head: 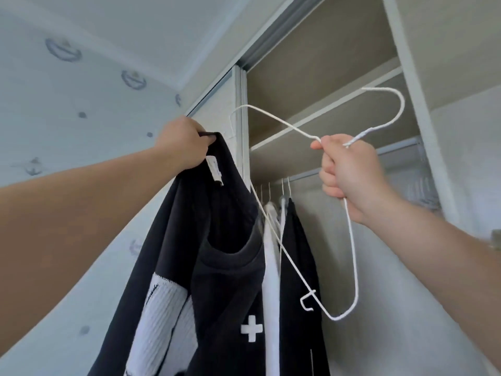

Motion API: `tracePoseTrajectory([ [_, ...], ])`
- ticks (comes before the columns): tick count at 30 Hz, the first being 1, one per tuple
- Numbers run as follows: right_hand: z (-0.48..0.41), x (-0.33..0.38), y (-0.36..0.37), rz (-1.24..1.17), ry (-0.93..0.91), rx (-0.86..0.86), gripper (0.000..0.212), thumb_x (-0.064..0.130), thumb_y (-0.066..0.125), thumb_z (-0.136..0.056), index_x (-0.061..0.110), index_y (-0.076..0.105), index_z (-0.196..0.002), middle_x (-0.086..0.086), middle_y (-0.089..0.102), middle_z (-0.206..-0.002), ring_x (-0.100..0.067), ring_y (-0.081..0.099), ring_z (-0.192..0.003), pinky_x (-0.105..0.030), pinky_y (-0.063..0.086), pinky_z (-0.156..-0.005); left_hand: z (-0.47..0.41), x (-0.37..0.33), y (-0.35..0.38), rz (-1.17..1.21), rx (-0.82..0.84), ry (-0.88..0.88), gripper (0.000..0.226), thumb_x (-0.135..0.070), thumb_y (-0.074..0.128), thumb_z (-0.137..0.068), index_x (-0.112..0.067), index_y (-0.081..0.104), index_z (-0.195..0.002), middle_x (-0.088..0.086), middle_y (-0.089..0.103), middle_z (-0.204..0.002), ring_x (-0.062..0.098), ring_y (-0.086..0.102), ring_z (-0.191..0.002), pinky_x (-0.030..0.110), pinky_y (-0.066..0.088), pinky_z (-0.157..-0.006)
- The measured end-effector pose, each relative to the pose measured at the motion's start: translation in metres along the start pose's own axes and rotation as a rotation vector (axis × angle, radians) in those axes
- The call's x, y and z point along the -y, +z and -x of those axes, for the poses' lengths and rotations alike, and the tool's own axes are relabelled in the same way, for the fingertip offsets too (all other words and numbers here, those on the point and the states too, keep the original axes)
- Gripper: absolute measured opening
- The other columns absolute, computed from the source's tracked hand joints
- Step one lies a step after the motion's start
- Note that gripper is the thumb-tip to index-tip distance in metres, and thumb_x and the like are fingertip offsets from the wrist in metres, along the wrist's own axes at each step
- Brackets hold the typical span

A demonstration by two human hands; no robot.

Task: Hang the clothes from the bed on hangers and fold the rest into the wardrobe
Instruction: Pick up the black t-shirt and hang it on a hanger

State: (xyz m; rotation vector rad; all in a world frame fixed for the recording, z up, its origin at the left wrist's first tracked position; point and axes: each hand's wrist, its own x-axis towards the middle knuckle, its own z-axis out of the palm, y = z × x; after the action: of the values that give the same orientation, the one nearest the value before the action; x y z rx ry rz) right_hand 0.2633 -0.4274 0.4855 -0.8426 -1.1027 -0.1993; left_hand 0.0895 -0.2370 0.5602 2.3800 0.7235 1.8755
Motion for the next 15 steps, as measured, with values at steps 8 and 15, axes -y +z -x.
tracePoseTrajectory([
  [8,0.126,0.015,0.021,-0.267,0.135,0.153,0.027,0.019,0.047,-0.105,0.018,0.066,-0.087,0.006,0.027,-0.05,-0.008,0.018,-0.038,-0.015,0.017,-0.038,0.127,0.03,-0.083,0.017,0.273,-0.368,0.023,-0.033,0.063,-0.096,-0.015,0.074,-0.088,0.009,0.068,-0.082,0.027,0.063,-0.068,0.028,0.056,-0.061],
  [15,0.271,0.001,0.002,-0.39,0.262,0.319,0.022,0.04,0.062,-0.094,0.019,0.07,-0.091,0.008,0.025,-0.052,-0.009,0.017,-0.039,-0.011,0.022,-0.046,0.273,0.054,-0.124,0.014,0.334,-0.527,0.029,-0.037,0.064,-0.092,-0.025,0.072,-0.067,-0.006,0.055,-0.057,0.012,0.048,-0.054,0.019,0.039,-0.047],
])
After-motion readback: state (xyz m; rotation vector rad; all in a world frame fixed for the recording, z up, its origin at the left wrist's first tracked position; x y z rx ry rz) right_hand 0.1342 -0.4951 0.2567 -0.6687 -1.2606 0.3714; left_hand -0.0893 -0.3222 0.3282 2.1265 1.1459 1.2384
